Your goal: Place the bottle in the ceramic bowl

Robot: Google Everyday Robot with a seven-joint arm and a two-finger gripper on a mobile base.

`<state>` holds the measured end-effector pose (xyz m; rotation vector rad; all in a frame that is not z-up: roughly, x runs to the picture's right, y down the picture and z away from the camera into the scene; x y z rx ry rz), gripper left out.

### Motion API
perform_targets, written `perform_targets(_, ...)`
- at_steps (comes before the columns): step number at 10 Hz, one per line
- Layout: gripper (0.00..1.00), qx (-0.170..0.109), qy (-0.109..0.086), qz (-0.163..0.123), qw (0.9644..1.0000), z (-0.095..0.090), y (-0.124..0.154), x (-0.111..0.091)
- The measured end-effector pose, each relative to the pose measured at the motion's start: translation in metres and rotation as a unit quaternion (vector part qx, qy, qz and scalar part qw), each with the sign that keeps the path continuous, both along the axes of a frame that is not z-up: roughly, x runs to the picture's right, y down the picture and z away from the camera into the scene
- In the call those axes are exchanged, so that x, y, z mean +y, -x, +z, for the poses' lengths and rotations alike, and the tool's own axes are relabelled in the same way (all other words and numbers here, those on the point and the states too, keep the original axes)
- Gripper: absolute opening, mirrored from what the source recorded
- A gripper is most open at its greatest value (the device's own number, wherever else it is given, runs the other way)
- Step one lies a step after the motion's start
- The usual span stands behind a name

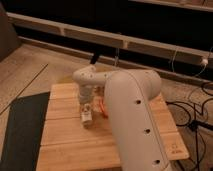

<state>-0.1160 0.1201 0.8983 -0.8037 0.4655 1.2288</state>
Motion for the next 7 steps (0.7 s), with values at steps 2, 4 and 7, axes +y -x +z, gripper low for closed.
perform_targets(2,0.01,0.016,-0.032,0.012,0.9993,-0.013,-0.006,-0.035)
perform_targets(4,0.0,0.026,-0.08,0.01,0.9964,-0.045,-0.003,-0.078)
perform_targets(7,0.0,0.042,-0.156,-0.003,0.9868,-0.099,-0.006,-0.133)
